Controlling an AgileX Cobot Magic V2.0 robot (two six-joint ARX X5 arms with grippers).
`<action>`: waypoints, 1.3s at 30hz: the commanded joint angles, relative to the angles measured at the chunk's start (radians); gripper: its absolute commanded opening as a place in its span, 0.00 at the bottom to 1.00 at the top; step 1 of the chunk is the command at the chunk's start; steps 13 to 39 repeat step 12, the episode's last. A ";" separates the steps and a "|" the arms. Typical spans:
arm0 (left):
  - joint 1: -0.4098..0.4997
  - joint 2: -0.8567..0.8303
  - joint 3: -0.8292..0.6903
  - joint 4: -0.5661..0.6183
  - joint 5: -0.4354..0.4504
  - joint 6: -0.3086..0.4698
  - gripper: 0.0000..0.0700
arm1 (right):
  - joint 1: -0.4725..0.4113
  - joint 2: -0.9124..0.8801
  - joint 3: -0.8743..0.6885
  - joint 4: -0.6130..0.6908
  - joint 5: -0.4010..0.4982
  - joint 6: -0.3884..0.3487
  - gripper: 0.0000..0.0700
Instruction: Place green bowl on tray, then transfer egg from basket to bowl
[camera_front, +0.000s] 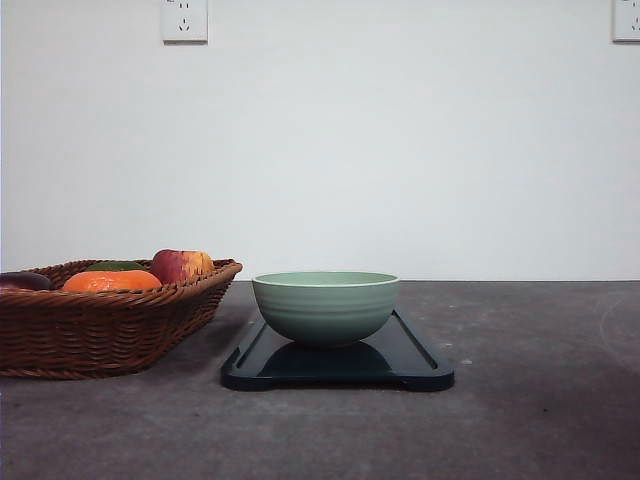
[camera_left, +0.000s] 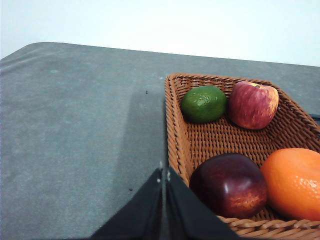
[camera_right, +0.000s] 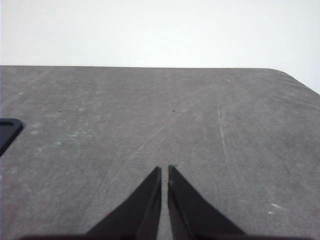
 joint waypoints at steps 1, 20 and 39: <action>0.001 -0.002 -0.019 -0.008 0.000 -0.003 0.00 | 0.000 -0.002 -0.005 0.011 0.003 0.011 0.02; 0.001 -0.002 -0.019 -0.008 0.000 -0.003 0.00 | 0.000 -0.002 -0.005 0.011 0.003 0.011 0.02; 0.001 -0.002 -0.019 -0.008 0.000 -0.003 0.00 | 0.000 -0.002 -0.005 0.011 0.003 0.011 0.02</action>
